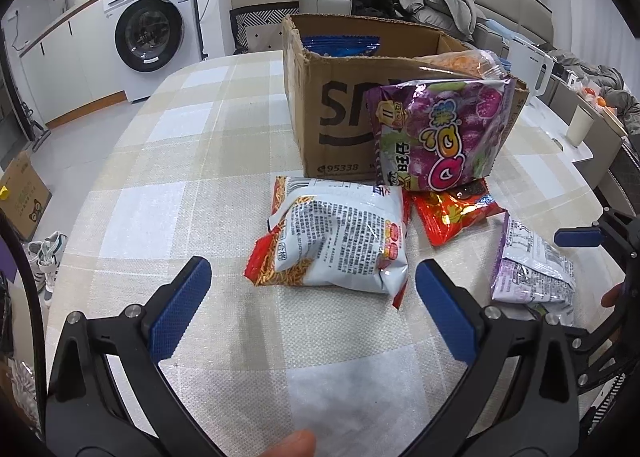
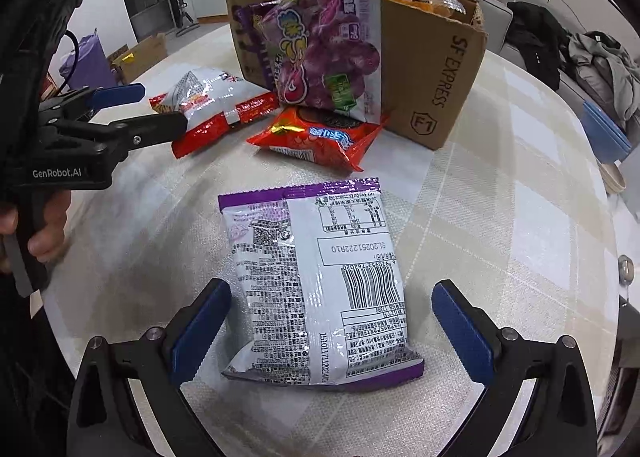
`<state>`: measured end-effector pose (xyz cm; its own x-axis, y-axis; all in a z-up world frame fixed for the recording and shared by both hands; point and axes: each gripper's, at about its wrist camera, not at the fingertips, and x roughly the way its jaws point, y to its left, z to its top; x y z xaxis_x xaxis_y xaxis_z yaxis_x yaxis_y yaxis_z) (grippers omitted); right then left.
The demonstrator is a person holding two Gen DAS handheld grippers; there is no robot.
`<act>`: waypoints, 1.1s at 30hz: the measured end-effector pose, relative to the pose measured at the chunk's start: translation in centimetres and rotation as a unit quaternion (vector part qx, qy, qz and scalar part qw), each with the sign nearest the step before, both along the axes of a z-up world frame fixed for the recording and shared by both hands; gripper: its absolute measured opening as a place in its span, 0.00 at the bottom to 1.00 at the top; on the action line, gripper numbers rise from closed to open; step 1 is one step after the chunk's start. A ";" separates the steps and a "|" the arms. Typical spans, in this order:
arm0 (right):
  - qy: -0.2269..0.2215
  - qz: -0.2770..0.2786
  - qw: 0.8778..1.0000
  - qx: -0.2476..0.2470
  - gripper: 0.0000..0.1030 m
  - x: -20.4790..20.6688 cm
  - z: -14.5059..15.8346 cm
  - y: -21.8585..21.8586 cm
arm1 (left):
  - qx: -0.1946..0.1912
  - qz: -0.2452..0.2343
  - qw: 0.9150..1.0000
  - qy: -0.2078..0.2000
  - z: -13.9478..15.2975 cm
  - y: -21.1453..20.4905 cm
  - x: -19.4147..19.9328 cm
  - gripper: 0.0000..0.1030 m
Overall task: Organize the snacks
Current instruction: 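Grasp the purple-and-white chip bag with the right tool while left grasps white chip bag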
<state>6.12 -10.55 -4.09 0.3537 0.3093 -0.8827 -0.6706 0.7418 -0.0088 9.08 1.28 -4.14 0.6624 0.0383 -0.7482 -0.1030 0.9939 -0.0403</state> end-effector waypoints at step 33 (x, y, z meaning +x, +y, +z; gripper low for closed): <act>-0.015 0.010 1.000 0.025 0.61 -0.1 0.5 -1.8 | -0.032 -0.018 0.999 0.029 -2.9 -0.1 6.6 0.84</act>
<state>6.00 -12.35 -3.55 0.3738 0.3594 -0.8550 -0.6847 0.7288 0.0070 15.63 1.15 -7.01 0.6181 -0.0334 -0.7854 -0.0718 0.9925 -0.0987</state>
